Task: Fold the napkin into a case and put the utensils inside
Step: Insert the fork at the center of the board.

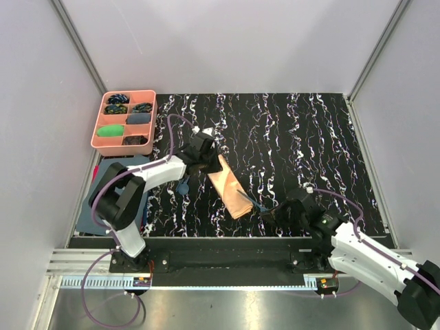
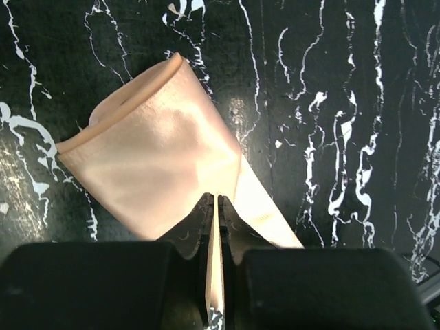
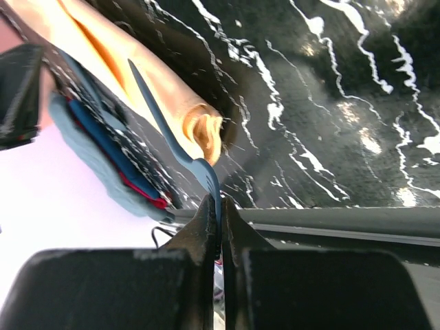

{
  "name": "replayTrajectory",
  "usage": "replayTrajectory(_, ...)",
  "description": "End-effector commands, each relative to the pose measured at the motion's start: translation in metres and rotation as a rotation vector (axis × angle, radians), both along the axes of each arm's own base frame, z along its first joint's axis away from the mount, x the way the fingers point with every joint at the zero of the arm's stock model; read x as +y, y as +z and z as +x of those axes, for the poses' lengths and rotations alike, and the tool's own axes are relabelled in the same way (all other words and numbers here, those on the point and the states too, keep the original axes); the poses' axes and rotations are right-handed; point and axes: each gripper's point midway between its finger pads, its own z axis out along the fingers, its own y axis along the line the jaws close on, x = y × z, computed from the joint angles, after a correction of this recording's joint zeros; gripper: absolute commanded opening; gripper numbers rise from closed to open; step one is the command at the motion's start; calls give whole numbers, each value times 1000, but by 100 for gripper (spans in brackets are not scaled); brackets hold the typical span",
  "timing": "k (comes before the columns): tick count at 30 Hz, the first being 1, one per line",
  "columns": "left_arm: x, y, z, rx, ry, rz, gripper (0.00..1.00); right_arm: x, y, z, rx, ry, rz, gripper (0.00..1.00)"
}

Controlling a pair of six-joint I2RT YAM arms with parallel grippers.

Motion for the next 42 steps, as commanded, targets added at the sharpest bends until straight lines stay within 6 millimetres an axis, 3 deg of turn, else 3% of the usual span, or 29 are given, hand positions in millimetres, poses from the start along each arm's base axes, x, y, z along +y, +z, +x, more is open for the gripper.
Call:
replayTrajectory(1, -7, 14, 23, -69, -3, -21, 8, 0, 28, 21, -91, -56, 13, 0)
replayTrajectory(8, -2, 21, 29, -80, 28, -17, 7, 17, 30, 28, -94, -4, 29, 0)
replayTrajectory(18, 13, -5, 34, 21, 101, -11, 7, 36, 31, 49, -124, -2, 67, 0)
replayTrajectory(26, 18, -25, 27, 68, 117, 16, 6, 45, 27, 58, -134, -4, 74, 0)
replayTrajectory(34, 17, -26, 22, 79, 106, 1, 6, 60, 20, 71, -153, -1, 86, 0)
replayTrajectory(42, 17, -16, 22, 58, 106, -10, 5, 49, 16, 74, -177, -47, 59, 0)
